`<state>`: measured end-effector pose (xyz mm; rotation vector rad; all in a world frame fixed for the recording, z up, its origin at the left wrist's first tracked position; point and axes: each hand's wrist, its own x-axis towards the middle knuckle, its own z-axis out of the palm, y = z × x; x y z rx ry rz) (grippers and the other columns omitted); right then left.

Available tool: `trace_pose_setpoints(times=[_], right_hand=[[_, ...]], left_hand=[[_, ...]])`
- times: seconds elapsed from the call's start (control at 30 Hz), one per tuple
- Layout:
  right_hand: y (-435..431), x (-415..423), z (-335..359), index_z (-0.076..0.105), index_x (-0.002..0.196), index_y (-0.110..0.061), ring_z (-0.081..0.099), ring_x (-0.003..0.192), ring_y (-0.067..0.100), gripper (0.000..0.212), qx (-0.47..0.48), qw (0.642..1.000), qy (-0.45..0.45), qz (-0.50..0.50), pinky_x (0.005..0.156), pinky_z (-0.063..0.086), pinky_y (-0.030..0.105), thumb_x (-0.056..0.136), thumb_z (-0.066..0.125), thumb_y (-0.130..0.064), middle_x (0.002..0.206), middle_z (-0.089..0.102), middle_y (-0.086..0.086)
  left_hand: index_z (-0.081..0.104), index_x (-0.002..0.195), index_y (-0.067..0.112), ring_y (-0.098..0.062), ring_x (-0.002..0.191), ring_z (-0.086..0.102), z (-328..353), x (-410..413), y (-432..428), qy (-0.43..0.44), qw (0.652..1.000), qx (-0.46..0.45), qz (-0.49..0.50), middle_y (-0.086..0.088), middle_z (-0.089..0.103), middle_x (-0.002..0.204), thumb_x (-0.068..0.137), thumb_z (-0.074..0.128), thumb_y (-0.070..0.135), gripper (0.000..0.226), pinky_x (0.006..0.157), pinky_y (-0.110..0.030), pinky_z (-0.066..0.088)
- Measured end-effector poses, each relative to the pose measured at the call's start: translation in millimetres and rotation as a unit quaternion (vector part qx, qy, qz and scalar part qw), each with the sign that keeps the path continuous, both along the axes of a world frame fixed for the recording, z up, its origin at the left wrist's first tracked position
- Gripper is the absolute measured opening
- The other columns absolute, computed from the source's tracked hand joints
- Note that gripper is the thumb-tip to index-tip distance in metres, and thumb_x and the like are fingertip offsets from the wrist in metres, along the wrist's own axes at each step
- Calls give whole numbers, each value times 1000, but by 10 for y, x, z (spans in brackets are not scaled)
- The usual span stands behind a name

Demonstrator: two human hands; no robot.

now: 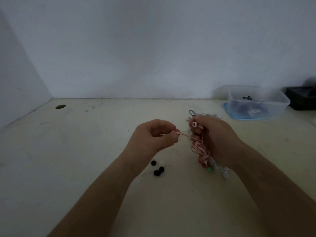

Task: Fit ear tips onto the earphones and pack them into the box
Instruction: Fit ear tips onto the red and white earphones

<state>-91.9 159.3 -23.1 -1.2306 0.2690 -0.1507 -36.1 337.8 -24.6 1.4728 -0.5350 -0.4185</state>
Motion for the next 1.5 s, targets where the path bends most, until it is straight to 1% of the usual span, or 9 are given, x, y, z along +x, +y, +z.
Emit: trace_pose_setpoints(times=[0.2,0.4,0.6,0.73,0.93,1.13,1.23,1.37,1.5], right_hand=[[54,-42,-41,51,80,-13,43,45,11,37,-104,992,37,57,45,37,24,100,52,-45,61,50,1],[82,-73,-21,60,94,-5,35,42,10,22,-172,983,-12,65,41,34,22,99,58,-27,64,58,3],[38,-42,-68,69,93,-7,38,43,11,9,-188,981,-38,32,43,37,22,93,67,-16,73,69,10],[-49,17,-132,71,95,-6,39,44,9,11,-164,986,-14,-31,43,38,21,93,67,-16,80,73,11],[-99,48,-178,71,93,-9,37,43,9,10,-153,987,-16,-39,43,35,22,94,67,-18,79,73,9],[-41,13,-139,72,96,-8,45,42,2,10,-181,983,-19,-25,45,38,17,93,67,-16,85,76,11],[-16,-22,-113,72,98,-8,51,41,-1,8,-182,983,-21,-12,44,39,13,92,67,-11,88,77,13],[9,-47,-90,73,102,-8,51,43,-1,12,-206,978,-16,11,47,41,15,92,67,-9,90,78,10],[26,-42,-90,72,105,-10,43,43,4,14,-211,977,-27,24,50,42,21,92,67,-11,90,78,8]], left_hand=[[75,98,9,-22,94,72,-7,8,-36,61,997,-48,-14,-13,76,100,80,71,-2,22,84,-24,56],[72,99,12,-23,92,74,27,15,-69,-5,999,24,39,-8,77,93,80,77,4,22,88,-35,58],[73,94,13,-14,76,74,61,111,-83,-102,987,101,70,-2,77,82,85,76,12,10,68,-20,57],[75,94,34,3,76,61,-34,238,-92,-306,888,331,95,20,70,91,90,69,26,10,77,-14,48],[72,107,37,-3,84,53,-188,208,-222,-359,814,454,40,15,67,105,91,66,36,17,81,-19,43],[66,93,38,-1,75,55,-224,251,-199,-341,839,421,42,17,66,99,90,67,31,8,76,-20,47],[65,87,35,1,75,60,-165,267,-130,-326,883,330,77,20,67,87,86,73,27,11,72,-12,48],[73,92,17,-7,82,72,-72,226,-38,-190,970,142,57,5,76,87,82,77,9,14,78,-19,57],[75,96,10,-17,92,74,-56,182,26,-77,994,58,44,-3,77,92,82,77,7,15,86,-26,58]])
